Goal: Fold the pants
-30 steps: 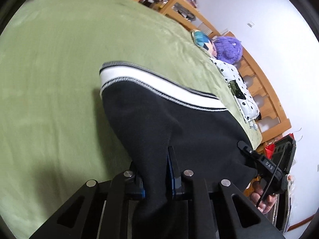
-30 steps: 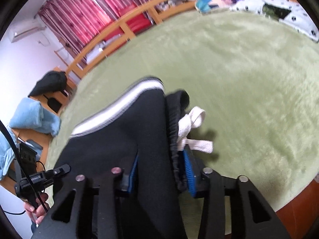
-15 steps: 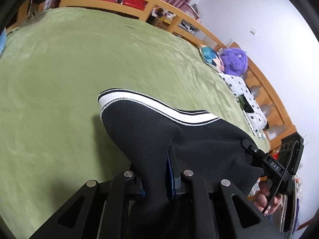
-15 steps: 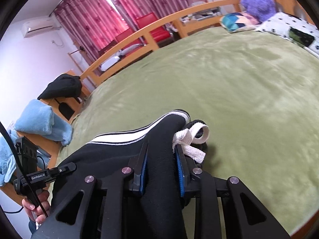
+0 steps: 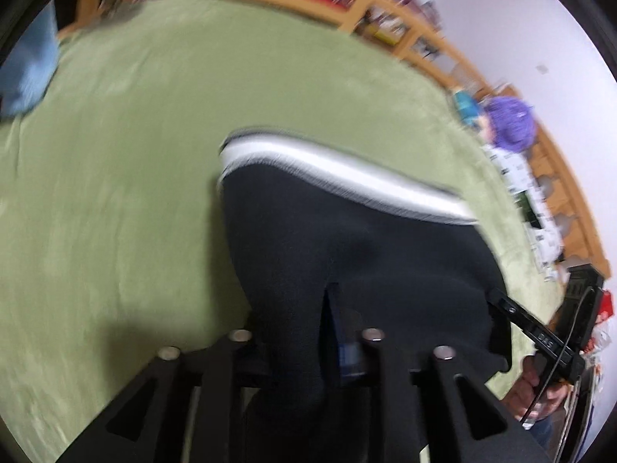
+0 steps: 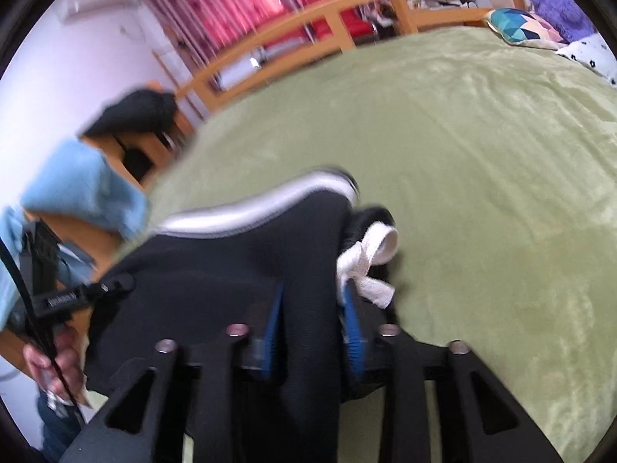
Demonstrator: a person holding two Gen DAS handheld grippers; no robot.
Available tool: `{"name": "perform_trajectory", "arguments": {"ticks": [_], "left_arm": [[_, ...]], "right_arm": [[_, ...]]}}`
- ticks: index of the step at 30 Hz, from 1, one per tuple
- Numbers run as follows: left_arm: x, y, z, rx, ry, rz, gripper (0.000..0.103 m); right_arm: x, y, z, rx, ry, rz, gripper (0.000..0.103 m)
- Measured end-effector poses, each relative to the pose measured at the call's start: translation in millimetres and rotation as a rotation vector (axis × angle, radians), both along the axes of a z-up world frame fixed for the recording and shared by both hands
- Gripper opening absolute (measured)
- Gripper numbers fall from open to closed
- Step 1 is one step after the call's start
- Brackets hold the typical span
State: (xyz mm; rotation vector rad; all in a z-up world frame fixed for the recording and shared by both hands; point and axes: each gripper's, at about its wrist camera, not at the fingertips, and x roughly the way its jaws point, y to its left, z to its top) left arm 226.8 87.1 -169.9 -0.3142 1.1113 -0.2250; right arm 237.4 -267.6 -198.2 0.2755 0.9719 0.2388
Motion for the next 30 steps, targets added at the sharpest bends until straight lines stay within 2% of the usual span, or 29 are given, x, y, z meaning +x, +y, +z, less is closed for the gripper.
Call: {"name": "perform_trajectory", "arguments": {"ticks": [2, 3, 5, 8, 10, 11, 13, 14, 16, 18, 19, 21, 23, 24, 27, 30], "left_arm": [[-8.9, 1.0, -16.2, 0.033, 0.042, 0.018, 0.044], [-16.6, 4.2, -19.6, 0.053, 0.046, 0.028, 0.048], [-32.4, 9.7, -17.4, 0.07, 0.025, 0.039, 0.053], [-55.0, 16.6, -2.0, 0.092, -0.021, 0.077, 0.053], [-66.1, 10.5, 12.2, 0.082, -0.084, 0.068, 0.053], [-71.2, 3.6, 20.7, 0.076, -0.123, 0.045, 0.053], [-80.8, -13.0, 32.0, 0.055, -0.199, 0.011, 0.053], [-83.6, -19.3, 33.1, 0.051, -0.22, 0.001, 0.053], [-89.7, -31.0, 27.3, 0.076, -0.23, -0.02, 0.053], [-96.5, -41.4, 5.6, 0.129, -0.191, -0.043, 0.053], [-102.7, -43.2, -9.4, 0.159, -0.17, -0.059, 0.053], [-118.5, -42.2, -27.9, 0.212, -0.182, -0.087, 0.053], [-132.6, -44.8, -34.8, 0.257, -0.235, -0.122, 0.053], [-137.9, -46.7, -34.1, 0.28, -0.25, -0.137, 0.053], [-142.0, -48.1, -25.9, 0.3, -0.225, -0.168, 0.054], [-138.7, -37.2, -10.9, 0.239, -0.199, -0.153, 0.054]], "right_arm": [[-4.3, -2.6, -12.2, -0.033, 0.041, 0.021, 0.056], [-12.0, -6.8, -14.3, -0.037, 0.052, 0.025, 0.063], [-23.8, -13.1, -7.9, -0.054, 0.05, 0.023, 0.066], [-44.8, -18.4, 18.6, -0.132, -0.015, -0.004, 0.066], [-59.2, -14.6, 39.5, -0.134, -0.107, -0.015, 0.066], [-64.6, -9.9, 46.6, -0.11, -0.138, -0.002, 0.065], [-73.3, 7.0, 52.8, -0.051, -0.18, 0.049, 0.051], [-74.9, 16.6, 51.0, -0.039, -0.186, 0.075, 0.047], [-76.8, 41.5, 38.6, -0.041, -0.199, 0.145, 0.034], [-80.0, 62.0, 16.6, -0.071, -0.166, 0.22, 0.031], [-82.5, 72.2, -0.8, -0.108, -0.119, 0.262, 0.031], [-93.1, 78.9, -29.7, -0.177, -0.083, 0.286, 0.028], [-103.9, 74.3, -39.3, -0.165, -0.077, 0.298, 0.028], [-108.4, 71.3, -39.8, -0.16, -0.074, 0.301, 0.028], [-114.8, 59.7, -28.7, -0.152, -0.059, 0.297, 0.026], [-117.2, 44.7, -6.4, -0.141, -0.092, 0.276, 0.026]]}}
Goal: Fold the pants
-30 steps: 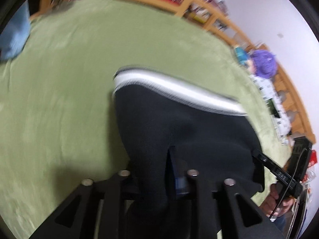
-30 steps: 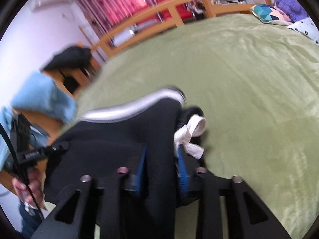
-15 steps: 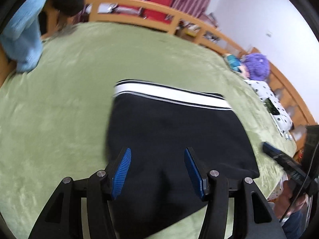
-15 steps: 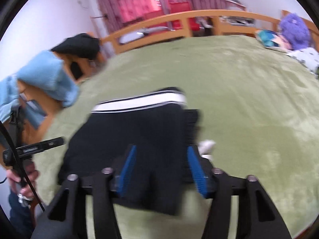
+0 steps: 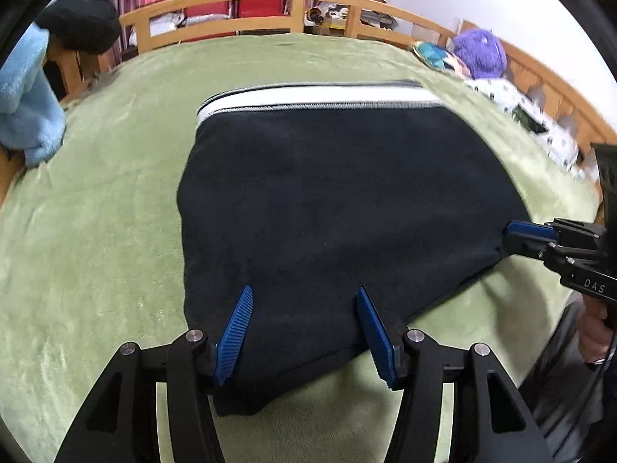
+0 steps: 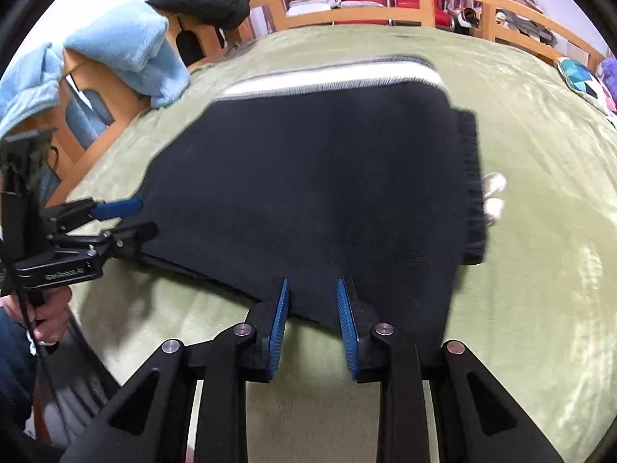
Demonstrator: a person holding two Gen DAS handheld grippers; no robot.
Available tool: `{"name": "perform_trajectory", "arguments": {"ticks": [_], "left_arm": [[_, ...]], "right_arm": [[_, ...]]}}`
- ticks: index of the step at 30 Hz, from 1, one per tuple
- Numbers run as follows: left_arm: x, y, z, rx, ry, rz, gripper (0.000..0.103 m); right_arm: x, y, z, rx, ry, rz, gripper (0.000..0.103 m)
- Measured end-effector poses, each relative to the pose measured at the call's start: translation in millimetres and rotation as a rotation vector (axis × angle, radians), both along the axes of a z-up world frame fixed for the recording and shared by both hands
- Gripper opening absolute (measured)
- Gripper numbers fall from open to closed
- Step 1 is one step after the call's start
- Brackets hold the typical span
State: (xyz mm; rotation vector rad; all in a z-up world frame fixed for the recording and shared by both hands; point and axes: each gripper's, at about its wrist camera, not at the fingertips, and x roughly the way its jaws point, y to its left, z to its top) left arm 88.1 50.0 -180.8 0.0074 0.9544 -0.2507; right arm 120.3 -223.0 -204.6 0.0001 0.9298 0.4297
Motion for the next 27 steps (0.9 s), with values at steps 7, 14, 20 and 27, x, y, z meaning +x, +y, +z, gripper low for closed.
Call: {"name": "perform_trajectory", "arguments": {"ticks": [7, 14, 20, 27], "left_arm": [[43.1, 18.3, 31.4, -0.128, -0.008, 0.095, 0.055], [74.9, 32.6, 24.8, -0.204, 0.027, 0.173, 0.055], [82.9, 42.8, 17.9, -0.257, 0.049, 0.197, 0.055], [96.7, 25.3, 23.3, -0.276, 0.033, 0.132, 0.055]], "right_arm": [[63.2, -24.9, 49.8, -0.013, -0.174, -0.16, 0.061], [151.7, -33.9, 2.3, -0.008, 0.012, -0.223, 0.047], [125.4, -61.5, 38.4, 0.191, -0.095, -0.193, 0.009], [141.2, -89.0, -5.3, 0.134, 0.044, -0.288, 0.017]]}}
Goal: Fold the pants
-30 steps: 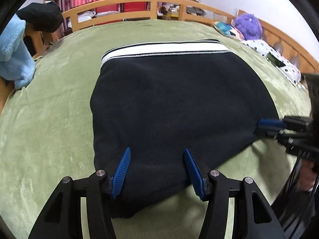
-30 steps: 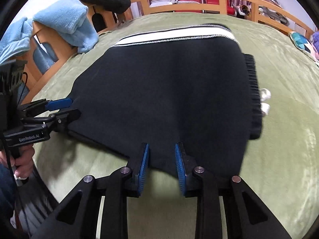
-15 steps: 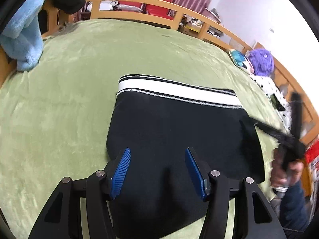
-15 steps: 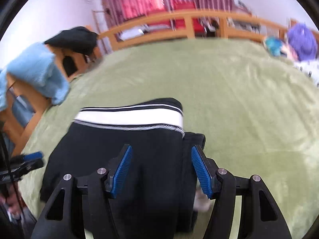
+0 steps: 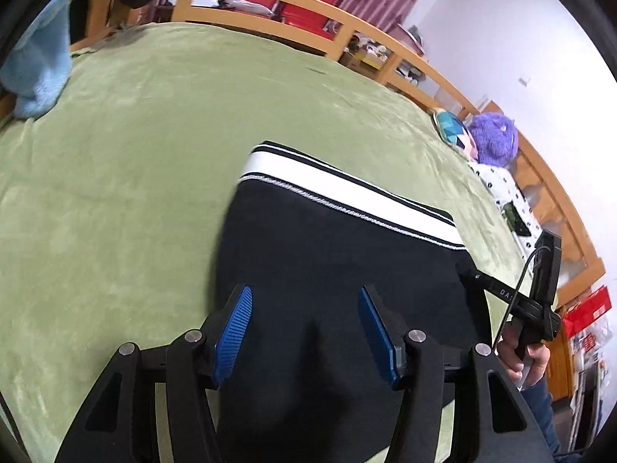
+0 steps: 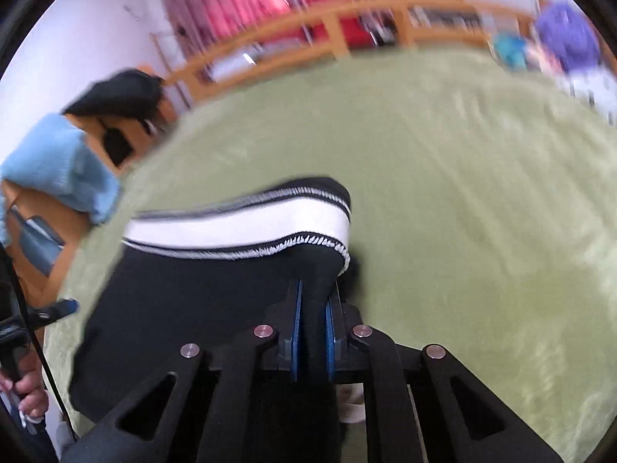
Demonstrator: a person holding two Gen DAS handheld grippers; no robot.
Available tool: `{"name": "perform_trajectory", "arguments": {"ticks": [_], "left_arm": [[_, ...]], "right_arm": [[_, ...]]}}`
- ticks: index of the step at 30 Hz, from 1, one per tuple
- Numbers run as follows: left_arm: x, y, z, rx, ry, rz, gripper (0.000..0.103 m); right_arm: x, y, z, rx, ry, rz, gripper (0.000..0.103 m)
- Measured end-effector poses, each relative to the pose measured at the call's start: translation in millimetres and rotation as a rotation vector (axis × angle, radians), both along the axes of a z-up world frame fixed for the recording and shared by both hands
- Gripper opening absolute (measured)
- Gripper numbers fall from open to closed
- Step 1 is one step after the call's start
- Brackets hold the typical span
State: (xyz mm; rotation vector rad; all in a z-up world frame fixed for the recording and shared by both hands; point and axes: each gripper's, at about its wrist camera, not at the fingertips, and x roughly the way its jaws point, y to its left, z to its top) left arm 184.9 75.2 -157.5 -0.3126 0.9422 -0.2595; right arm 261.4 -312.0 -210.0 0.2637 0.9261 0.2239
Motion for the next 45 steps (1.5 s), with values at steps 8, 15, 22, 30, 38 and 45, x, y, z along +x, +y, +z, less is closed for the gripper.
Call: {"name": "perform_trajectory", "arguments": {"ticks": [8, 15, 22, 30, 38, 45], "left_arm": [[59.6, -34.6, 11.3, 0.03, -0.048, -0.046, 0.06], [104.4, -38.6, -37.6, 0.02, 0.099, -0.024, 0.059], [4.3, -5.9, -3.6, 0.072, 0.008, 0.036, 0.063], [-90.6, -0.3, -54.7, 0.142, 0.064, 0.086, 0.066], [-103.6, -5.7, -24.6, 0.161, 0.071, 0.116, 0.063], [-137.8, -29.8, 45.7, 0.144, -0.057, 0.112, 0.063]], "right_arm": [[-7.4, 1.2, 55.0, -0.036, -0.187, 0.014, 0.042], [42.2, 28.2, 5.2, -0.1, -0.07, 0.047, 0.037], [-25.9, 16.4, 41.8, -0.038, -0.102, 0.052, 0.037], [-120.0, 33.7, 1.4, -0.199, -0.119, 0.07, 0.038], [-133.9, 18.0, 15.1, -0.133, 0.01, 0.046, 0.042], [-176.5, 31.4, 74.5, -0.15, -0.103, -0.016, 0.057]]}}
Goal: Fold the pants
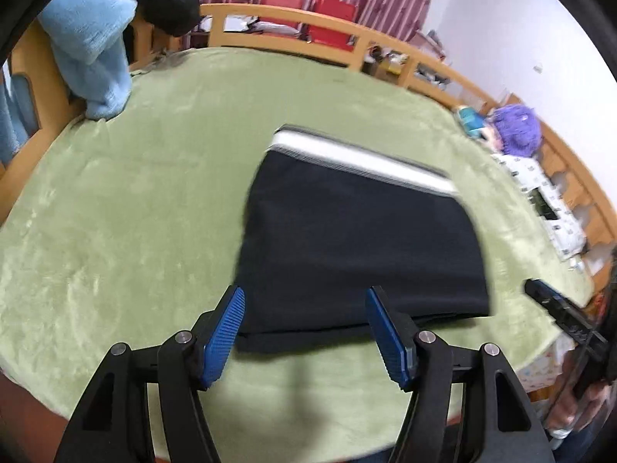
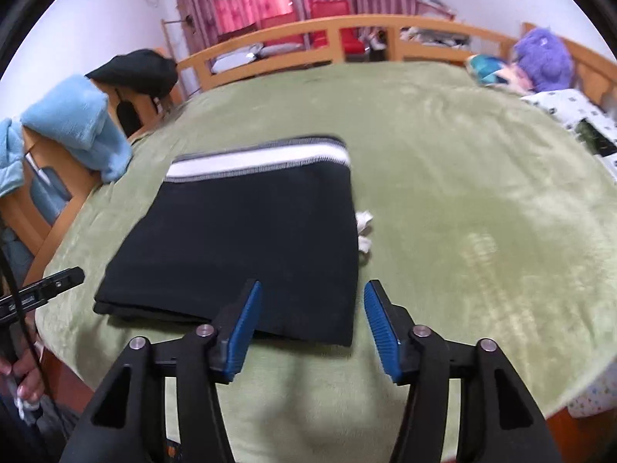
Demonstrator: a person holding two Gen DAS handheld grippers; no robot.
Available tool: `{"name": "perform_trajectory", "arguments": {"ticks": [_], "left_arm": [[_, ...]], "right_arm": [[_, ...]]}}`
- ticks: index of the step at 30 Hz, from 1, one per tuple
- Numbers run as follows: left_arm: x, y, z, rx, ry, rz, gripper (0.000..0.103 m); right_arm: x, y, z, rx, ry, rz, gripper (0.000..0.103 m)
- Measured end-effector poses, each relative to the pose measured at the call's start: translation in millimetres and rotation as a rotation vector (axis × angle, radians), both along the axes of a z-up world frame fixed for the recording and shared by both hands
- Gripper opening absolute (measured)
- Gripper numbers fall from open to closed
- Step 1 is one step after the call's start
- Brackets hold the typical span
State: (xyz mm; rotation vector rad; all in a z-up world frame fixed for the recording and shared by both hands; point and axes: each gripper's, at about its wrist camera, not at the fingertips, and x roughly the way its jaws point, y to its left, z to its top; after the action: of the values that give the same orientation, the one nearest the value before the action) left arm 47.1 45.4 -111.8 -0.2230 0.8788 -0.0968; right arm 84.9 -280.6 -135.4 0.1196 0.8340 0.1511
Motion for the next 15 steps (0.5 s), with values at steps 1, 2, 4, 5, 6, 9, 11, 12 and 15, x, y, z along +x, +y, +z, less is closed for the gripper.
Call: {"name": "perform_trajectory", "arguments": {"ticks": [1, 2, 4, 5, 6, 9, 11, 12, 15], "left_arm": [[-4.5, -3.0, 10.6, -0.003, -0.018, -0.006, 0.063], [-8.8, -7.0, 24.5, 0.01, -0.046, 0.001, 0.065], [-18.5, -16.4, 54.2, 0.058, -0.102, 0.031, 0.07], [-20.9, -19.0, 63.5, 0.067, -0.115, 0.037, 0.072], [-25.7, -22.2, 75.6, 0.075, -0.129, 0.045, 0.075], [-40.3, -31.7, 99.6, 0.095, -0.175, 0.051, 0.085], [-49.8, -41.2, 108.9, 0.132, -0.211, 0.065, 0.088], [-52.5, -44.2, 109.9, 0.142, -0.219, 0.073, 0.089], [-56.9, -52.1, 109.0, 0.128, -0.217, 0.079, 0.09]], "right_arm": [[-1.7, 0.8, 11.6, 0.012, 0.002, 0.001, 0.057], [-5.1, 1.5, 25.5, 0.034, -0.01, 0.008, 0.057], [-11.9, 4.5, 51.6, 0.043, -0.045, 0.011, 0.063], [-15.6, 4.6, 65.5, 0.036, -0.066, 0.008, 0.067], [-20.0, 3.5, 78.9, 0.027, -0.096, 0.011, 0.074], [-29.1, 3.2, 105.1, -0.009, -0.155, -0.011, 0.087], [-33.1, 4.0, 112.6, -0.005, -0.164, 0.005, 0.09], [-34.0, 5.2, 114.1, -0.016, -0.148, 0.013, 0.095], [-40.7, 11.6, 117.8, -0.07, -0.154, 0.024, 0.099]]}}
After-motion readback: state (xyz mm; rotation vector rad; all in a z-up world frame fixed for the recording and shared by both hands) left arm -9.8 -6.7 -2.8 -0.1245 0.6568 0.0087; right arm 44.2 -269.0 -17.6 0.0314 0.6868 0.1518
